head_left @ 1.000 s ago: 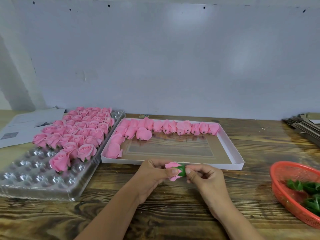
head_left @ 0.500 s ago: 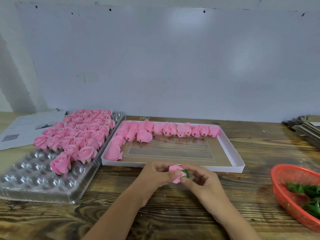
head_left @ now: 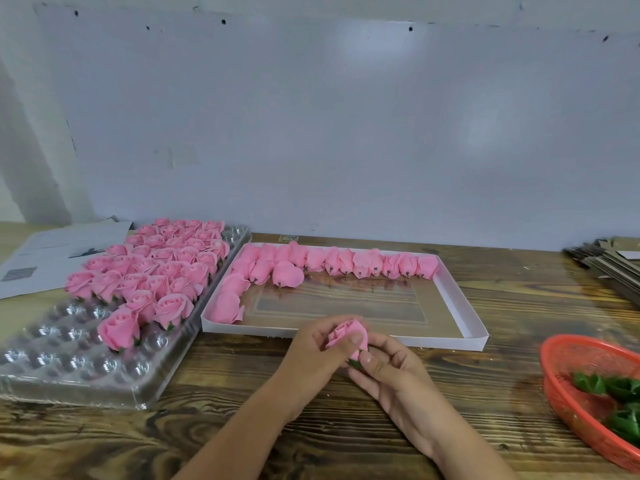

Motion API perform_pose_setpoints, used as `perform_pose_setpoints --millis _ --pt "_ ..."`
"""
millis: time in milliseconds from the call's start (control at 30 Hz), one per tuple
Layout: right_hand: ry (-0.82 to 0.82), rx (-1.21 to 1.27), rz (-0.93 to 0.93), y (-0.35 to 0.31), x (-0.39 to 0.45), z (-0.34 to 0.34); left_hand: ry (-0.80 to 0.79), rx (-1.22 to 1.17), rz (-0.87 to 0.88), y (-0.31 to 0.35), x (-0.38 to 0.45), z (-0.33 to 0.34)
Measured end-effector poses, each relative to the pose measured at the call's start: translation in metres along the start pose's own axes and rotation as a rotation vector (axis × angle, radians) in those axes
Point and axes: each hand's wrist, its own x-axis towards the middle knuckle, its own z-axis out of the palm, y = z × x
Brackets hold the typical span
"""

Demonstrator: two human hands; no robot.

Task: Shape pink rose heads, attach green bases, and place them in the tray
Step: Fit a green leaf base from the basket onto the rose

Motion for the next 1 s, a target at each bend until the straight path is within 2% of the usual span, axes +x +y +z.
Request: perform_pose_setpoints --millis 133,200,367,500,567,633,800,1000 --pt "-0.031 0.112 0.043 -0.002 0.001 0.000 -0.022 0.010 0.032 -0.003 0.001 0.001" --pt "-0.030 0.077 0.049 -0.003 0.002 -0.001 -0.010 0.023 0.057 -0.004 0.001 0.001" --pt "-0.025 -0.222 -0.042 0.000 0.001 -0.003 0.012 0.053 0.077 -0.007 0.003 -0.001" --pt "0.040 -0.590 -0.280 0.008 0.001 0.002 0.010 0.083 0.105 -0.010 0.004 0.000" --pt "0.093 -0.716 -0.342 0.011 0.001 0.003 -0.007 0.071 0.117 -0.009 0.004 0.001" --pt "0.127 -0.747 -0.344 0.011 0.001 -0.001 -0.031 0.062 0.107 -0.007 0.003 0.002" --pt "0.103 -0.614 -0.282 0.010 0.002 0.000 -0.031 0.113 0.047 -0.005 0.004 0.000" --pt "0.140 -1.027 -0.412 0.015 -0.001 -0.002 -0.031 0.171 0.073 -0.006 0.003 0.001"
